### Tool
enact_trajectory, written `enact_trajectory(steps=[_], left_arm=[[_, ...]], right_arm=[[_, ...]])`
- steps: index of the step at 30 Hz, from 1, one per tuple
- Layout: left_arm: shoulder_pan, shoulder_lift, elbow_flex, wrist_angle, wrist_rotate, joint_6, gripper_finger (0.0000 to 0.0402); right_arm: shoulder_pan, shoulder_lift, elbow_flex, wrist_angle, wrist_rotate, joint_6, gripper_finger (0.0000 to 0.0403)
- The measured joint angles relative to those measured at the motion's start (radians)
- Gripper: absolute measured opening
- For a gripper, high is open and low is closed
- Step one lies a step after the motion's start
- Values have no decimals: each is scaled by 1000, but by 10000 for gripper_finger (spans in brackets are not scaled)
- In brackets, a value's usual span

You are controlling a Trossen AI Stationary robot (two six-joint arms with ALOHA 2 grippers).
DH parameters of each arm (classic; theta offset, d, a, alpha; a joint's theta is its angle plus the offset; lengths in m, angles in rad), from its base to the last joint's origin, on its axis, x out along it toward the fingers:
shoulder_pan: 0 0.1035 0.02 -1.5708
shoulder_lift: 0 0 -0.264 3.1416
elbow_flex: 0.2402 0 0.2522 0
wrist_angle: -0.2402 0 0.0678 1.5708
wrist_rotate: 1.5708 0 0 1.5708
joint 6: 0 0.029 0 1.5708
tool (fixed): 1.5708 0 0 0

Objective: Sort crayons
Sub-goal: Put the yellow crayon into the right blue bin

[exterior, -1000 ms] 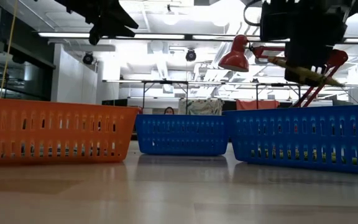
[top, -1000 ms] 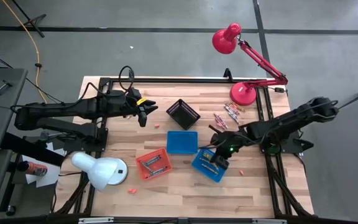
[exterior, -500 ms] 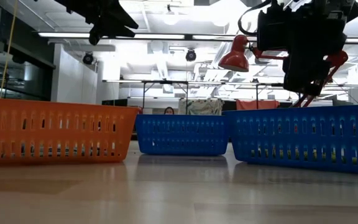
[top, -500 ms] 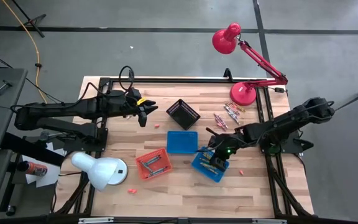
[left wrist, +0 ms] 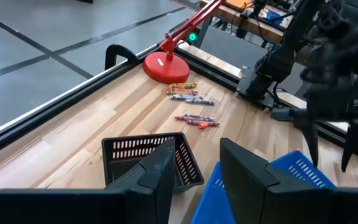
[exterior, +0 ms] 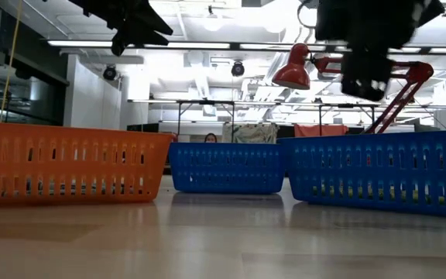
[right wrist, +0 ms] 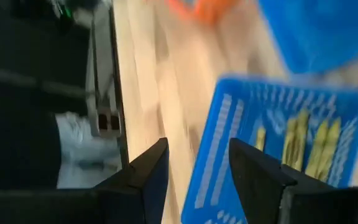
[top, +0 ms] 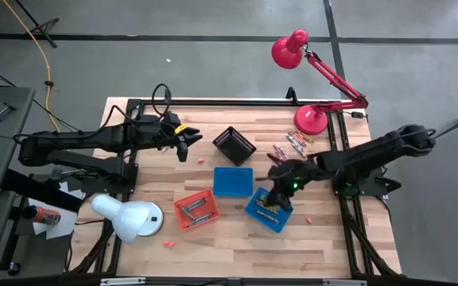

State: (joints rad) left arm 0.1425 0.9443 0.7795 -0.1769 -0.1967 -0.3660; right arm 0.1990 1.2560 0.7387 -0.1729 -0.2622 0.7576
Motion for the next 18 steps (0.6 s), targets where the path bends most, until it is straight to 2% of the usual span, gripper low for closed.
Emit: enact_trajectory(steps=[5,11,15,18], left_arm=[[0,0,0,35,0,-1,113],[0,0,0,152,40,1,113],[0,0,0,201,41,1,113],[0,0,0,204,41,1,113]], right_arm=[[-83,-99,0,106,192,-98,158],[-176,-147,0,356,445,-328,158],[-224,-142,1,486,490,-392,158],[-246,-141,0,497,490,-398,158]])
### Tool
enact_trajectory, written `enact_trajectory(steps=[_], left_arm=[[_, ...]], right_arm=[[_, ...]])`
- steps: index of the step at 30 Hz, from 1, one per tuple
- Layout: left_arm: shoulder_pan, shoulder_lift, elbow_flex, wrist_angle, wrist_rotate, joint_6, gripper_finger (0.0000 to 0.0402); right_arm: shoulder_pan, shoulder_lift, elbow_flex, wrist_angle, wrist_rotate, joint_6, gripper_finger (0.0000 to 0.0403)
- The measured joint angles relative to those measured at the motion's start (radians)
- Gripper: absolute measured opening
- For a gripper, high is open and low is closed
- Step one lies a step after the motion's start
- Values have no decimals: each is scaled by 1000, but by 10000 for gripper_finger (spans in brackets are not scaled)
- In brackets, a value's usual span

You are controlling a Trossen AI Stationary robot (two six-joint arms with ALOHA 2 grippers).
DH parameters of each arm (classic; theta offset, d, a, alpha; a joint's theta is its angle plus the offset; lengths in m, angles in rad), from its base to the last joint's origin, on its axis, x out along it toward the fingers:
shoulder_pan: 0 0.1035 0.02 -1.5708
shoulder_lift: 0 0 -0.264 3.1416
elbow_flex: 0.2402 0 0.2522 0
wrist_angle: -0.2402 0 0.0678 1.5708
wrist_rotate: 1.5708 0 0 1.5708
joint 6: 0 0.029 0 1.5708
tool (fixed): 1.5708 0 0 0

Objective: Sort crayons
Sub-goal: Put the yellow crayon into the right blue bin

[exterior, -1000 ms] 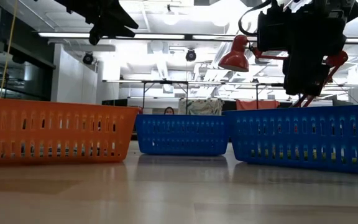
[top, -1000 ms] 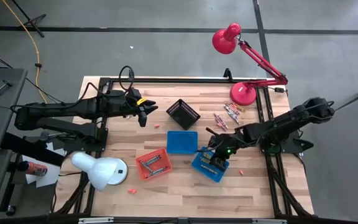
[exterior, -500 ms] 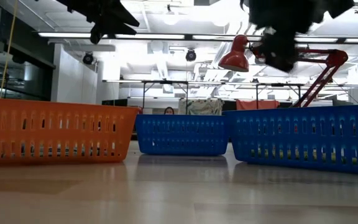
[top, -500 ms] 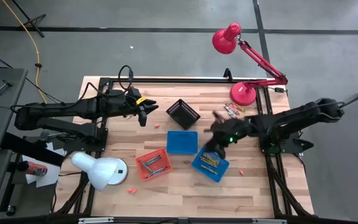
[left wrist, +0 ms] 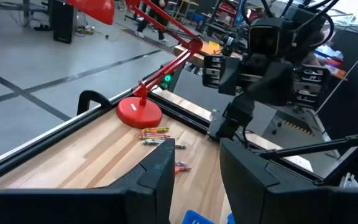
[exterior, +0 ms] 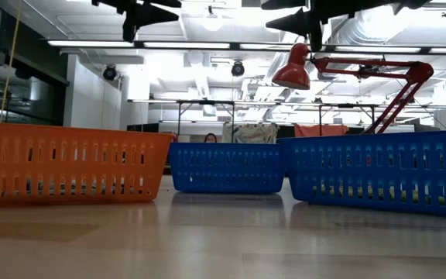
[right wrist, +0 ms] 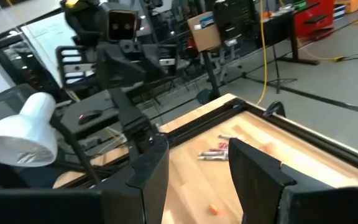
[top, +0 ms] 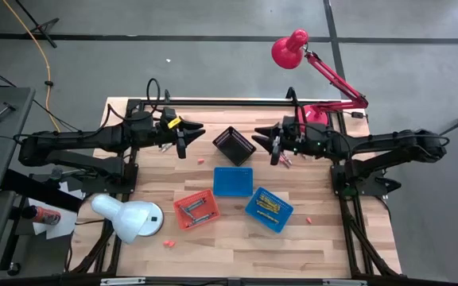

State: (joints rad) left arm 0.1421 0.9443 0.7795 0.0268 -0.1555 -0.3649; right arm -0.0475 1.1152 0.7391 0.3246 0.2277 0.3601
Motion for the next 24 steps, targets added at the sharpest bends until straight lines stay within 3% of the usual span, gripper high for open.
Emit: enact_trajectory(steps=[10,13,20,24], left_arm=[[0,0,0,-5,0,1,113],[0,0,0,-6,0,1,113],[0,0,0,-7,-3,1,113],[0,0,0,-7,-4,0,113]], right_arm=[[-13,0,0,-45,14,22,158],[-34,0,0,-244,35,168,158],[-105,84,-2,-915,68,474,158],[-149,184,-2,-1056,29,508,158]])
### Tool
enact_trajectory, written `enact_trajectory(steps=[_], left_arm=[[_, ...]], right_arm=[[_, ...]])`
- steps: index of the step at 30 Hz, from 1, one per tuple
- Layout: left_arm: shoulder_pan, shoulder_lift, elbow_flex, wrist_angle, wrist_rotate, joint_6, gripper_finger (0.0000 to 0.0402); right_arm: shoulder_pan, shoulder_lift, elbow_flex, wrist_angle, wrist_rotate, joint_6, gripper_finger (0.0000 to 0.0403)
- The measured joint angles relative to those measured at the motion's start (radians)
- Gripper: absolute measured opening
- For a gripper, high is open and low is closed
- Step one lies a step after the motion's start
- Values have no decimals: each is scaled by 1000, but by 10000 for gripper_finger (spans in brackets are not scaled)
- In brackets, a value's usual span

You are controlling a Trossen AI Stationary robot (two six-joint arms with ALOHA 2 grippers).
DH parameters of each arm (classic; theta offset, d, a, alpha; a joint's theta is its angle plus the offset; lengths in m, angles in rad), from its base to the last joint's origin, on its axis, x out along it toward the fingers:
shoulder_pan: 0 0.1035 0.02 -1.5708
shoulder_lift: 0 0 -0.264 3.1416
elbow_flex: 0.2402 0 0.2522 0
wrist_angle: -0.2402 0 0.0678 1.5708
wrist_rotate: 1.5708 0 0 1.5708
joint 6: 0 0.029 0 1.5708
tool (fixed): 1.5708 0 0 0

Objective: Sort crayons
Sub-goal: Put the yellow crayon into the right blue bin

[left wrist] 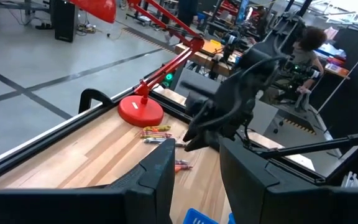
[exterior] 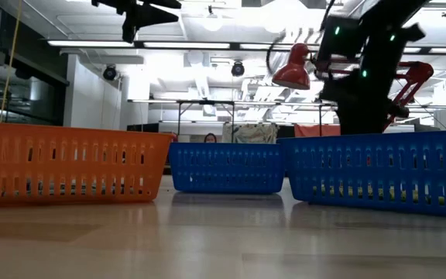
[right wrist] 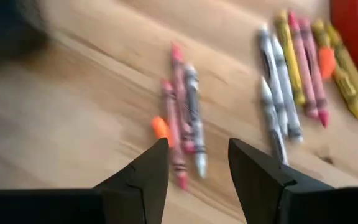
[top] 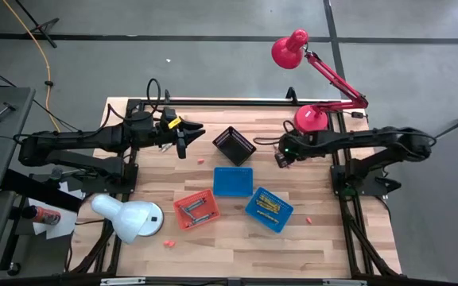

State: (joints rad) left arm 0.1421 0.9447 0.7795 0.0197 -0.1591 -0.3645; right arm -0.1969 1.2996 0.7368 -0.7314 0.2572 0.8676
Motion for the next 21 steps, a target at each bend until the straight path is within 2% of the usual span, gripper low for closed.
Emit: enact_trajectory(steps=[6,10,12,16,18,21], left_arm=[[0,0,0,0,0,0,113],[0,0,0,0,0,-1,113],[0,0,0,0,0,-1,113],[0,0,0,0,-1,-1,113],[0,0,0,0,-1,0,113],[0,0,0,0,-5,-1,113]], right_arm=[[-43,165,0,73,-105,-130,158],[-83,191,13,104,-142,-178,158],[-102,168,29,88,-133,-214,156],[-162,98,49,-6,-44,-264,144],[-212,72,44,-53,2,-262,136],[-308,66,17,-82,17,-249,123]])
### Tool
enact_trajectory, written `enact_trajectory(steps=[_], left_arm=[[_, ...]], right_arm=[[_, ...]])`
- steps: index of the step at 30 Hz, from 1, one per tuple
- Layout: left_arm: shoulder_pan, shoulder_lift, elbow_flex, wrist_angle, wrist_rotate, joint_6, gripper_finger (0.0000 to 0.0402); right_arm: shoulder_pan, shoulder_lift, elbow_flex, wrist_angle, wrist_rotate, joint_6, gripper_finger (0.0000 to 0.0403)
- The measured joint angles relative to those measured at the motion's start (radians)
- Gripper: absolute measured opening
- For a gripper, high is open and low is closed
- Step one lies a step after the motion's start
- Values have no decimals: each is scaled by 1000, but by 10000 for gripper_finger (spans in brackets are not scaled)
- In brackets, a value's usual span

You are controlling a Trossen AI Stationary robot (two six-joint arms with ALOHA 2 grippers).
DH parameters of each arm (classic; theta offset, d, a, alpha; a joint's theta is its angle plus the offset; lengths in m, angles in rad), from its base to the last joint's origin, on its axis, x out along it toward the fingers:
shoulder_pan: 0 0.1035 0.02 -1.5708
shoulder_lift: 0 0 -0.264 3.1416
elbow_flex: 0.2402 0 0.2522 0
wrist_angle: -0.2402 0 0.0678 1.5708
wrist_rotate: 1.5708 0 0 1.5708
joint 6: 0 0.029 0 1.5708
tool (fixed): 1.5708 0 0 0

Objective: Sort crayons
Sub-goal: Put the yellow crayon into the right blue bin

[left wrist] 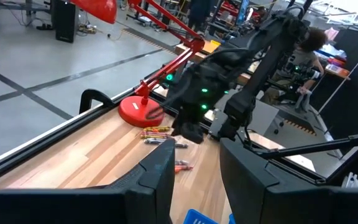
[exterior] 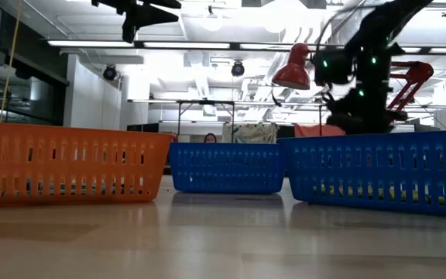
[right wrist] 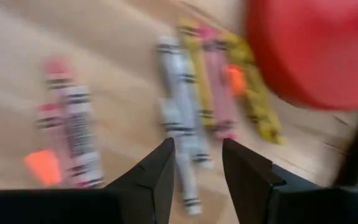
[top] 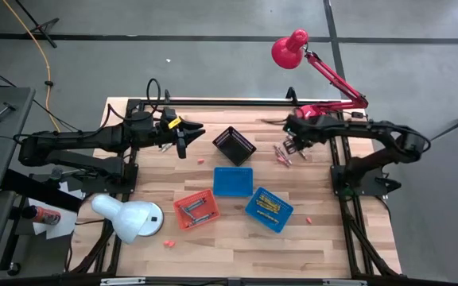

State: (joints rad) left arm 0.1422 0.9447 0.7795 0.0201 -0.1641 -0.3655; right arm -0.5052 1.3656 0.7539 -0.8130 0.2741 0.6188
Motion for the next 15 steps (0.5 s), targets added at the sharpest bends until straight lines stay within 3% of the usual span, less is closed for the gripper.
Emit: enact_trajectory(steps=[7,11,15], left_arm=[[0,0,0,0,-3,-1,113],[0,0,0,0,-3,-1,113],[0,0,0,0,-3,0,113]], right_arm=[[-149,30,-48,97,-23,2,104],[-197,30,-50,91,17,-26,103],[-242,32,-50,60,-11,-102,103]])
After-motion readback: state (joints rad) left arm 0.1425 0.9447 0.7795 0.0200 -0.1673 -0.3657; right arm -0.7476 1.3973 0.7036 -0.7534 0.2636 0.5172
